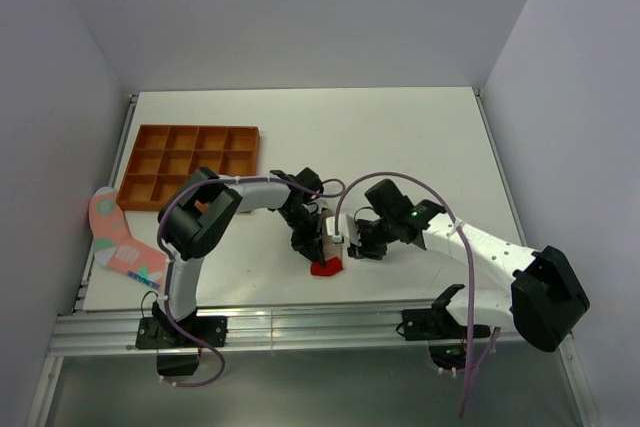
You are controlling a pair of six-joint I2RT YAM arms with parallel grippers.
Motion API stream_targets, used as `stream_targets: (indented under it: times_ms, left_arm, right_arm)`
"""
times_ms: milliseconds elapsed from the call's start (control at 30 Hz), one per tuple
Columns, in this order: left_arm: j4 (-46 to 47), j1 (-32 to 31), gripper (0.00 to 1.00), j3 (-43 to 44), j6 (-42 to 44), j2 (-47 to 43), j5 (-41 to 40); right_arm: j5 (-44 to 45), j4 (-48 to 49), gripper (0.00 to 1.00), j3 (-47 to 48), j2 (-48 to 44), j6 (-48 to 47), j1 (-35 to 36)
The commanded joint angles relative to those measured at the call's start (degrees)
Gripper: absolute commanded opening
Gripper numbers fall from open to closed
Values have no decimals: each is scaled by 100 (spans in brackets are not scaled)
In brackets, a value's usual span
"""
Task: Roll the socks
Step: Roll the sock at the center of the board.
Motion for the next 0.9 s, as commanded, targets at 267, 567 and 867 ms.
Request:
stream_targets:
  times_ms: [267, 567, 867]
  left_arm:
    - [-421, 213, 0, -482, 487, 33, -1172]
    - [-456, 222, 0, -517, 751, 164, -960]
    - [-439, 248, 0, -464, 848, 182, -899]
  right_arm:
    - [496, 900, 45, 73, 294, 111, 1307]
    - [1190, 1436, 46, -77, 540, 269, 2406]
    - [1762, 1656, 47, -51, 1041, 261, 2855]
